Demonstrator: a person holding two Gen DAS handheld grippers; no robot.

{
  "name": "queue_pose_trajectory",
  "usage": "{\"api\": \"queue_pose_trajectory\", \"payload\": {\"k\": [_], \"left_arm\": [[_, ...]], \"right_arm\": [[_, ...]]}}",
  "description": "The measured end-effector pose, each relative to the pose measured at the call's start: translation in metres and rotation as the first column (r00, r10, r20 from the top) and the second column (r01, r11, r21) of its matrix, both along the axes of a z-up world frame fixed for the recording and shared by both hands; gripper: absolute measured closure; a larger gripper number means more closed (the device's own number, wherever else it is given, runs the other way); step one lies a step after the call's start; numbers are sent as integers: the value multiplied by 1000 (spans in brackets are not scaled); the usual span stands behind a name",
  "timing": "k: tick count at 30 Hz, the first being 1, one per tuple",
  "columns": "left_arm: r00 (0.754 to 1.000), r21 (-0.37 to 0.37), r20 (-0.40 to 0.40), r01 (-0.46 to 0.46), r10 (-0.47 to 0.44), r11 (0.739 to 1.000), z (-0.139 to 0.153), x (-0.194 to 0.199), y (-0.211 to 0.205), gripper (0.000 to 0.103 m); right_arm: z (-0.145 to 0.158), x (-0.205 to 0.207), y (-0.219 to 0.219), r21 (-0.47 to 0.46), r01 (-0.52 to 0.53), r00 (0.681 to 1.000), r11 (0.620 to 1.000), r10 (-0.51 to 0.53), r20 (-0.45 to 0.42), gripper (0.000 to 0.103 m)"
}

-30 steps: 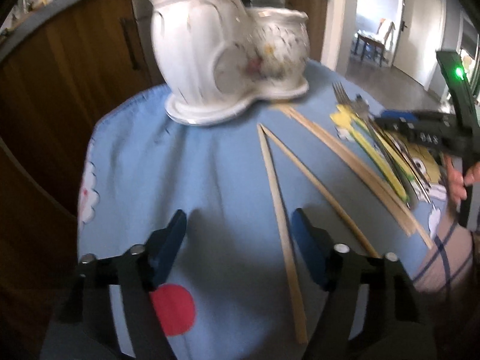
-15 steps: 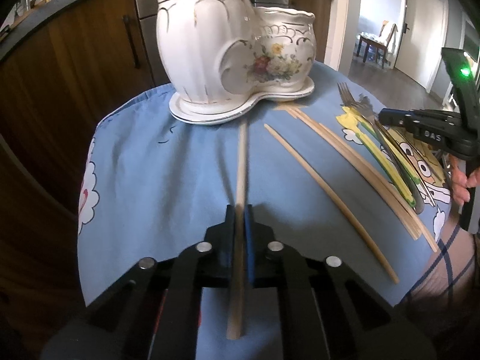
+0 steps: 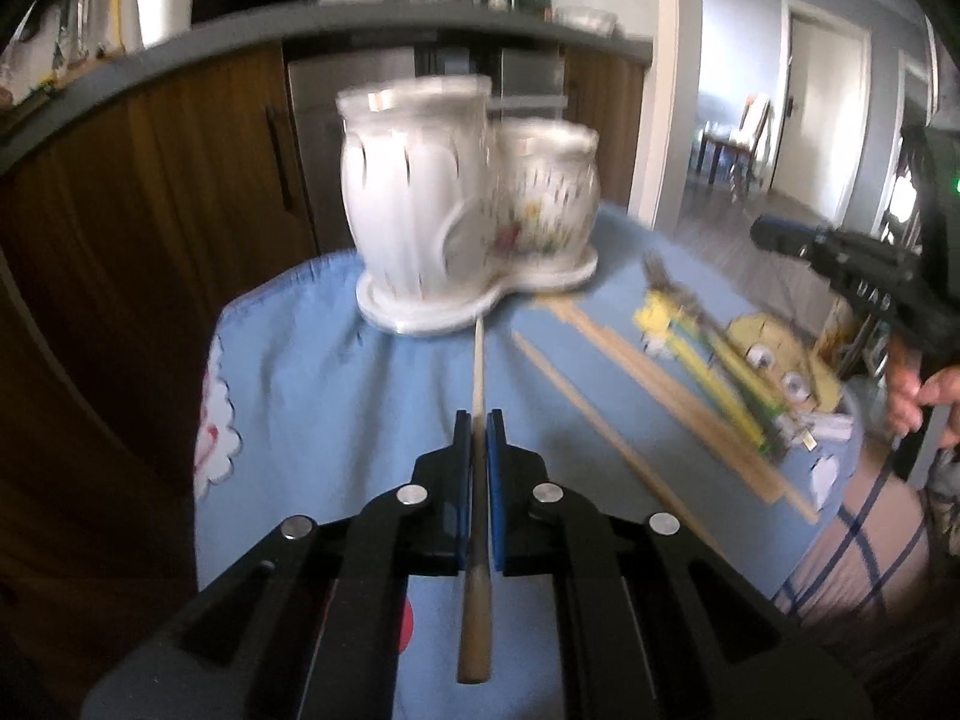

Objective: Organize utensils
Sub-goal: 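Lift the chopstick toward the large pot with the left tool while the right carries the spoon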

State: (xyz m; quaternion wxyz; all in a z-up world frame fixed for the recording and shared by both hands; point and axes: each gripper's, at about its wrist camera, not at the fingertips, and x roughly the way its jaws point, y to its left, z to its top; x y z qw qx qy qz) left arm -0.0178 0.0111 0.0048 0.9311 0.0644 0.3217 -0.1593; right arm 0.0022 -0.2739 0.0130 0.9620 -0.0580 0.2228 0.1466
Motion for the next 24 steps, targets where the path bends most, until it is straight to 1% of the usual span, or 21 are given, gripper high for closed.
{"api": "queue_pose_trajectory", "payload": {"k": [2,3,4,6,8,9,10,11,14,19,22,24], "left_arm": [[999,-23,48,-10,11,1000,9,-5,4,98],[998,-13,59,-26,27,1000,11,-5,4,98],[998,0,50,-31,31,1000,11,-3,3,98],[1000,21,-2,-21,21,1000,4,3,2,98],[999,34,-36,-17,18,999,-1,6,1,98],[998,40,-65,-9,12,999,-5,7,0,98],[993,54,-122,6,0,999,-13,12,-2,98],[989,63,-150,17,-7,998,-17,14,-4,98],[983,109,-183,25,-5,994,-23,17,-8,97],[972,104,-232,52,-27,993,-29,26,-13,97],[959,104,-280,64,-32,993,-36,31,-16,97],[955,126,-295,52,-13,991,-41,34,-18,93]], "right_arm": [[7,-5,4,-6,-4,999,1000,4,46,99],[8,-8,6,-8,-7,998,1000,7,58,99],[10,-9,8,-11,-11,998,1000,11,68,99],[12,-10,12,-14,-21,997,1000,22,75,99],[14,-10,13,-12,-27,997,1000,28,77,99],[16,-10,14,-12,-33,997,999,34,76,99],[16,-10,16,-11,-35,996,999,36,77,99],[17,-9,16,-10,-38,996,999,39,80,99],[19,-11,14,2,-41,996,999,41,85,99],[19,-13,10,19,-51,995,999,50,82,99],[19,-14,9,22,-52,996,998,50,80,99],[19,-14,8,25,-54,996,998,52,78,99]]}}
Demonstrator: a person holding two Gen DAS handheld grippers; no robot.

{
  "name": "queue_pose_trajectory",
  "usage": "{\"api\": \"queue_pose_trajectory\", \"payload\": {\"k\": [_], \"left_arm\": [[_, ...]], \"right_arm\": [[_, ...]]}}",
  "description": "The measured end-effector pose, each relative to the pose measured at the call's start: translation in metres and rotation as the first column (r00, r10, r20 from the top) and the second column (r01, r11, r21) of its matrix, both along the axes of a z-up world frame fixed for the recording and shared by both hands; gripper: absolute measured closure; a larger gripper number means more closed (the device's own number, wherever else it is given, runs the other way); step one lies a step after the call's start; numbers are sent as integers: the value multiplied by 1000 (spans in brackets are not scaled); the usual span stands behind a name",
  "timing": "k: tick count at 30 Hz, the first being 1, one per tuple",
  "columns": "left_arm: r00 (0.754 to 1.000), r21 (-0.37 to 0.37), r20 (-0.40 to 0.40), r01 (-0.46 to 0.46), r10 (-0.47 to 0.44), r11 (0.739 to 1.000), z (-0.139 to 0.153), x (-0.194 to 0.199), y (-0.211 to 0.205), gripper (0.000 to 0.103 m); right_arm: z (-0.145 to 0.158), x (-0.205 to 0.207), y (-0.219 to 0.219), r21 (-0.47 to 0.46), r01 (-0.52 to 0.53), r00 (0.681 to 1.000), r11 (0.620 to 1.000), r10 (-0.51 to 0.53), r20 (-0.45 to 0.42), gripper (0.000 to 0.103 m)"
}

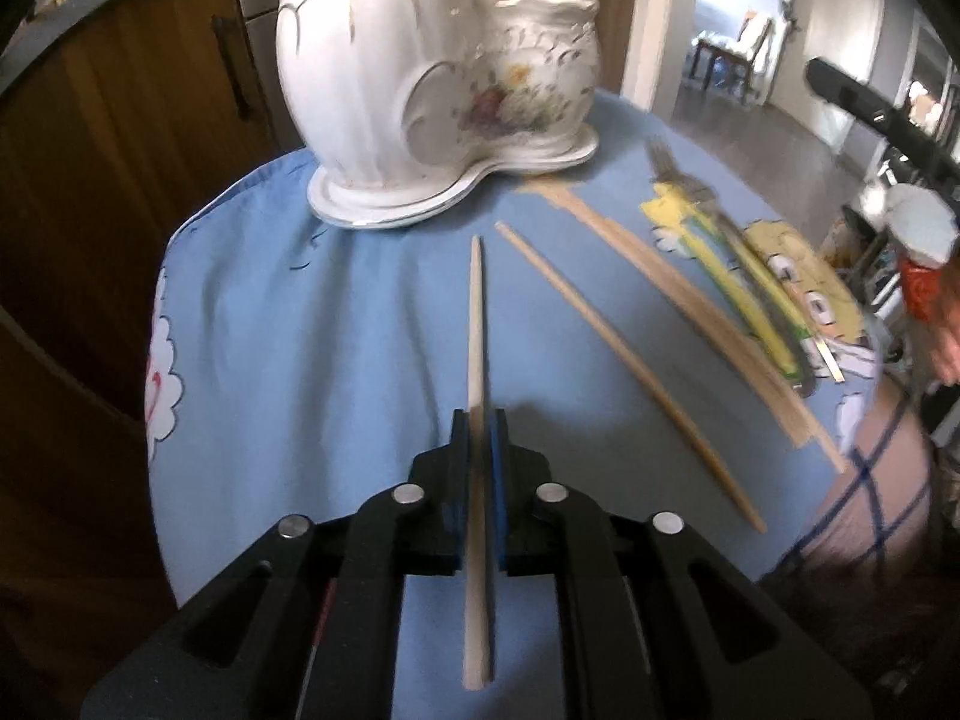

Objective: Organize utensils
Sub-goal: 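Lift the chopstick toward the large pot with the left tool while the right carries the spoon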

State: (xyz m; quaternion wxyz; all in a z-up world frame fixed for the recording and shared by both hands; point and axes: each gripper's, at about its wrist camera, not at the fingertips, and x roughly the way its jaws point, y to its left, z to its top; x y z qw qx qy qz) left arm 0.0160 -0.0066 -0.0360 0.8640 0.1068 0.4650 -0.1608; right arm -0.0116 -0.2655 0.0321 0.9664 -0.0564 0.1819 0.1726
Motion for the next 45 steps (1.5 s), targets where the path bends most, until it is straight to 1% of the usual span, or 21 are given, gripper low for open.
{"api": "queue_pose_trajectory", "payload": {"k": [4,6,8,9,12,14,15,16,18,21,22,24,25,28,31,33,36,38,42,43,45], "left_arm": [[1000,-3,-16,1,-1,1000,0,2,0,93],[1000,10,-12,2,-2,1000,1,1,0,99],[1000,18,2,10,-10,1000,1,1,-1,99],[1000,16,16,16,-17,1000,3,-1,-1,99],[995,-16,95,42,-40,999,17,-9,1,99],[984,-75,172,66,-52,995,35,-15,6,99],[977,-100,208,75,-53,992,43,-17,8,99],[964,-132,261,83,-47,988,54,-19,12,99],[943,-179,332,90,-26,980,70,-18,16,99],[901,-243,433,76,38,967,97,-10,22,99],[883,-275,464,74,65,959,107,-5,25,99],[856,-318,508,79,99,945,122,3,29,99],[834,-330,539,77,121,941,131,9,30,99],[791,-356,591,79,159,931,154,28,30,99],[767,-401,610,83,198,912,169,55,27,99],[763,-420,611,84,213,904,173,71,26,99],[748,-443,620,83,238,893,174,94,20,99],[735,-429,633,74,241,900,171,110,11,99],[724,-394,642,26,254,919,154,130,1,99],[721,-383,642,9,260,924,147,133,1,99],[727,-388,634,5,264,921,137,133,3,99]], "right_arm": [[1,-1,1,9,-5,1000,1000,5,9,99],[3,-2,1,15,-9,1000,1000,9,14,99],[5,-3,2,22,-13,1000,1000,13,24,99],[7,-4,2,26,-15,999,1000,14,30,99],[14,-3,3,38,-23,999,999,21,51,99],[20,0,3,47,-27,998,999,24,66,99],[25,3,5,56,-30,997,998,26,79,99],[29,5,6,65,-33,996,997,27,87,99],[39,13,9,93,-41,994,995,31,109,99],[55,27,18,123,-57,988,991,38,150,99],[59,31,19,133,-63,986,989,42,159,99],[69,43,24,170,-77,982,982,46,182,99],[74,48,27,181,-82,980,980,46,194,99],[88,63,33,209,-88,969,974,35,246,99],[100,82,37,262,-97,960,960,21,280,99],[104,98,41,290,-89,959,953,3,283,99],[103,121,42,351,-75,960,933,-28,280,99],[98,131,44,373,-55,959,926,-56,280,99],[78,150,50,362,-13,966,932,-81,245,99],[71,154,51,351,-5,971,936,-80,227,99],[62,159,53,331,-7,981,944,-57,184,99]]}}
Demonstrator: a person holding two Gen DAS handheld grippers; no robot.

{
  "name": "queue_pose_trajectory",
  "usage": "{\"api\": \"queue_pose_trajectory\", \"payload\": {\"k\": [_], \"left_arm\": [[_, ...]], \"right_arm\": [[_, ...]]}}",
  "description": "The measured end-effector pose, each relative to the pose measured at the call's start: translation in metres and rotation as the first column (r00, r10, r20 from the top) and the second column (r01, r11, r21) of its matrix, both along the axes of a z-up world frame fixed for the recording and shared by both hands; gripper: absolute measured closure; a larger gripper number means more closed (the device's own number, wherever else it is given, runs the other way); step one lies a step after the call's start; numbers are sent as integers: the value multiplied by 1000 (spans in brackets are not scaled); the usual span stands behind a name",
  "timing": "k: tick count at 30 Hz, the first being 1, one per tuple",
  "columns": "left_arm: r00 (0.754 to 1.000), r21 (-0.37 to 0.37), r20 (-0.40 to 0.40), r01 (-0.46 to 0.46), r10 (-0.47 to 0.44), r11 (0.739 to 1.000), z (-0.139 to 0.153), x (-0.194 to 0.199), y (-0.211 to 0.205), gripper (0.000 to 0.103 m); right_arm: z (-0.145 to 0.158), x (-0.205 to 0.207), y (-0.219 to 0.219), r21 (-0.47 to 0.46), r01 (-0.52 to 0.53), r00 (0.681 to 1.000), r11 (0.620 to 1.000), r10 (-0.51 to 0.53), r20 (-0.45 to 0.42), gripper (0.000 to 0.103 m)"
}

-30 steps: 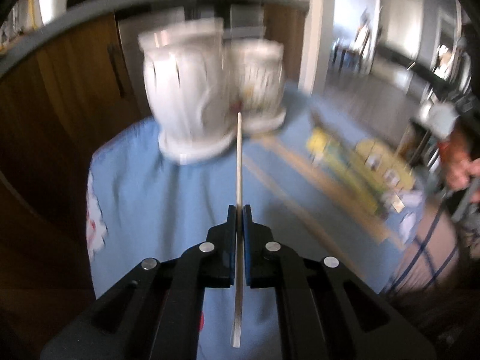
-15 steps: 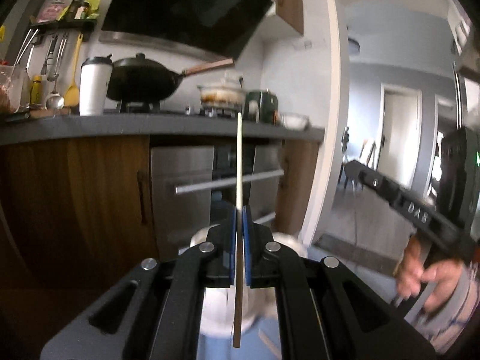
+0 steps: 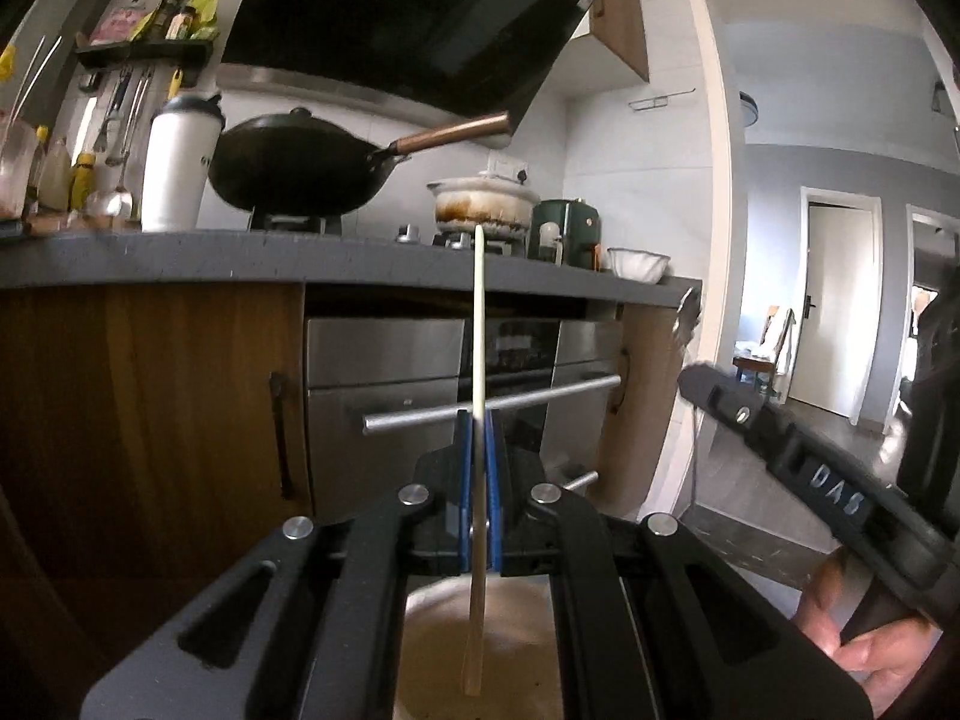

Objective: Organize utensils
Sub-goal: 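Lift the chopstick toward the large pot with the left tool while the right carries the spoon, then drop chopstick into large pot with left tool while right drops spoon into small pot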

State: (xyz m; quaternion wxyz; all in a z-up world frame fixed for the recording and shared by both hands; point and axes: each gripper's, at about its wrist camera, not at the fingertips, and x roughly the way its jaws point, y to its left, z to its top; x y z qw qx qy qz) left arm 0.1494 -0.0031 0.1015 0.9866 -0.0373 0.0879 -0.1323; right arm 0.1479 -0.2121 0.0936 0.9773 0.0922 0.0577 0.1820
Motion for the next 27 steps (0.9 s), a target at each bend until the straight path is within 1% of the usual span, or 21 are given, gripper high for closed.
{"api": "queue_pose_trajectory", "payload": {"k": [2,6,10,14,19,21,23,26,27], "left_arm": [[1000,-10,-10,12,-12,1000,-9,-6,5,99],[1000,-4,-15,7,-7,1000,-21,-26,11,99],[1000,-14,-19,-5,5,1000,-30,-49,15,99],[999,25,-27,-23,24,999,-35,-61,12,99],[997,-20,-72,-37,35,999,-39,-56,22,99],[997,-39,-69,-35,32,999,-39,-57,26,99],[998,-39,-61,-31,28,999,-38,-59,27,99],[998,-41,-56,-31,29,999,-36,-61,28,96],[998,-41,-56,-33,31,999,-35,-62,28,89]], "right_arm": [[-10,1,1,-39,-1,999,999,-1,-49,99],[-28,-10,-8,-55,1,994,998,-6,-105,99],[-37,-22,-13,-62,-10,993,998,3,-121,99],[-41,-26,-15,-88,-17,991,996,5,-134,99],[-46,-23,-16,-87,-25,987,996,11,-160,99],[-47,-21,-16,-84,-24,986,996,10,-168,99],[-47,-20,-18,-75,-27,985,997,14,-173,99],[-46,-20,-18,-77,-27,985,997,13,-172,99],[-45,-20,-18,-77,-27,985,997,13,-171,99]]}}
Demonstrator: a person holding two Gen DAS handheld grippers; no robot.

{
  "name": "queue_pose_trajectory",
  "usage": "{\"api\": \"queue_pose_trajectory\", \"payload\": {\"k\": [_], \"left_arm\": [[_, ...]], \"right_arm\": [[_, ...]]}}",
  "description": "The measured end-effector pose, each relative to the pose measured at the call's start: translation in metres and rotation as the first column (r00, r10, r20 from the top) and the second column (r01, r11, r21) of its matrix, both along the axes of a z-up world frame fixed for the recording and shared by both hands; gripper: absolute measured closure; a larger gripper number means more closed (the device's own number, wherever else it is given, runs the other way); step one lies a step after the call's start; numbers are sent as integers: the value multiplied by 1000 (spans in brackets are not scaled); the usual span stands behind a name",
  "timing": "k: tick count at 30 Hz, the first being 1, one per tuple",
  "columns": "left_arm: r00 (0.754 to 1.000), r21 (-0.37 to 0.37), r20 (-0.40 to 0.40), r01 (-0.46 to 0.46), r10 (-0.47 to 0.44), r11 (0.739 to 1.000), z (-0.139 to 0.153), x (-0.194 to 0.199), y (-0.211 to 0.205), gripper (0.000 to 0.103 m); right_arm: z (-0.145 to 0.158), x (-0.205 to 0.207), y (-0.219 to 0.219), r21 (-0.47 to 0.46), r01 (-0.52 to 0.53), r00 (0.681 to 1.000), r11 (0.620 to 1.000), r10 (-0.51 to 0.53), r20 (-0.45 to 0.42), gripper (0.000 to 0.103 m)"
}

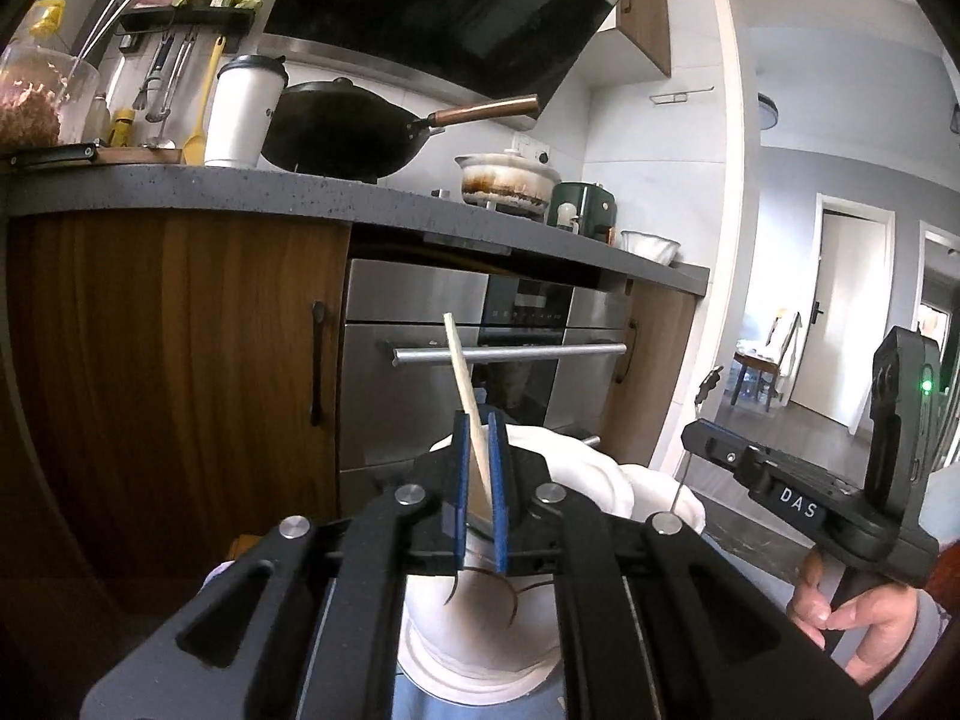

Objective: Organize utensils
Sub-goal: 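Drop chopstick into large pot with left tool while right drops spoon into small pot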

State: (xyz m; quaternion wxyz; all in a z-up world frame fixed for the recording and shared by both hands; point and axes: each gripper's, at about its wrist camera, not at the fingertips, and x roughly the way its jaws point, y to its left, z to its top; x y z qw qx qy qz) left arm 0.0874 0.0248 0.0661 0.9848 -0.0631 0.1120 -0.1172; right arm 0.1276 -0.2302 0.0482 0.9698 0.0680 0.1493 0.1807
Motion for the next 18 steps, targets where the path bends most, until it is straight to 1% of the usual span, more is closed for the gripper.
{"api": "queue_pose_trajectory", "payload": {"k": [1,2,3,4,5,6,7,8,9,10,12,13,15,18], "left_arm": [[1000,0,2,-6,6,1000,0,-2,1,83],[1000,0,7,-14,14,1000,1,-4,2,69],[1000,-1,12,-20,20,1000,1,-5,2,60],[999,0,21,-26,26,1000,1,-8,3,57],[999,2,22,-28,28,1000,2,-10,3,55],[999,4,21,-30,30,1000,2,-12,4,50],[999,4,20,-32,32,999,2,-14,4,46],[999,6,18,-34,34,999,1,-16,5,39],[999,9,17,-35,34,999,0,-18,5,34],[999,12,17,-38,38,999,-1,-21,5,32],[999,15,18,-37,37,999,-3,-26,4,23],[999,14,19,-36,36,999,-3,-29,4,21],[999,14,21,-35,35,999,-5,-35,4,12],[999,25,24,-37,36,999,-8,-42,2,6]], "right_arm": [[0,0,0,0,1,1000,1000,-1,-2,99],[0,0,0,1,3,1000,1000,-3,-2,96],[0,0,-1,2,7,1000,1000,-7,-4,89],[1,-1,-2,5,8,1000,1000,-8,-6,85],[1,-1,-4,11,9,1000,1000,-9,-6,74],[3,-3,-6,21,13,1000,1000,-13,-1,65],[4,-6,-7,26,15,1000,1000,-16,4,61],[6,-8,-9,30,17,1000,999,-17,8,54],[7,-12,-11,34,20,1000,999,-20,15,45],[7,-15,-12,36,23,1000,999,-23,18,39],[7,-23,-16,41,24,999,999,-25,21,22],[7,-27,-17,44,22,1000,999,-23,19,19],[7,-35,-22,50,26,999,998,-27,18,9],[5,-49,-31,55,50,999,997,-51,19,6]]}}
